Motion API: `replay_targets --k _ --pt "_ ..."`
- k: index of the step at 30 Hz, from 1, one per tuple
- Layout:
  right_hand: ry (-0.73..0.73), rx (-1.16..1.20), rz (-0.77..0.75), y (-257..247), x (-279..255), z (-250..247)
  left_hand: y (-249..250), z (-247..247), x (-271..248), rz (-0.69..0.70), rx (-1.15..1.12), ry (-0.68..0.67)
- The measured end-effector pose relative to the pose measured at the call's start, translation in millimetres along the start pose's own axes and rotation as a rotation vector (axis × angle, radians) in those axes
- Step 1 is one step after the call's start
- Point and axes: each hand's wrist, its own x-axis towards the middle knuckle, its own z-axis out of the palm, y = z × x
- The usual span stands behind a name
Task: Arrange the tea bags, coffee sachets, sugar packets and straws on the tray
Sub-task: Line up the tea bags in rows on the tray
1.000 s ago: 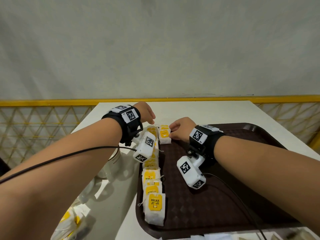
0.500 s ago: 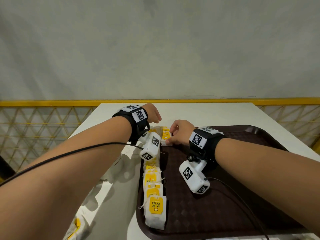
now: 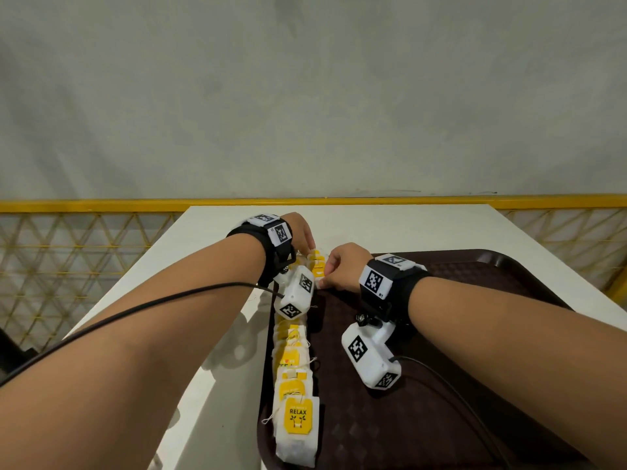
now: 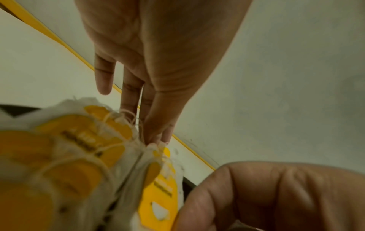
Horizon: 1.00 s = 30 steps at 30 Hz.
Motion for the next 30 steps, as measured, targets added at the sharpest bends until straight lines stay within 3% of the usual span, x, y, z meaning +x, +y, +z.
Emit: replay_targets --k 10,17,23,30 --pt "0.002 -0.017 0.020 -3.8 -2.4 1.8 2.1 -0.6 1.6 -0.005 0.009 -0.029" --pt "0.083 0.024 -0.002 -5.1 -7.6 -3.3 -1.7 -2.7 -1.0 -0.012 -0.005 -0.004" --pt "0.104 0.036 -0.005 -3.6 -8.1 -1.8 -1.3 -3.6 -3.7 -0.050 -0.043 0.092" --pt "0.052 0.002 -0.013 -6.0 -9.1 -0.3 5.0 -0.3 -2.6 -0.114 0.092 -0.009"
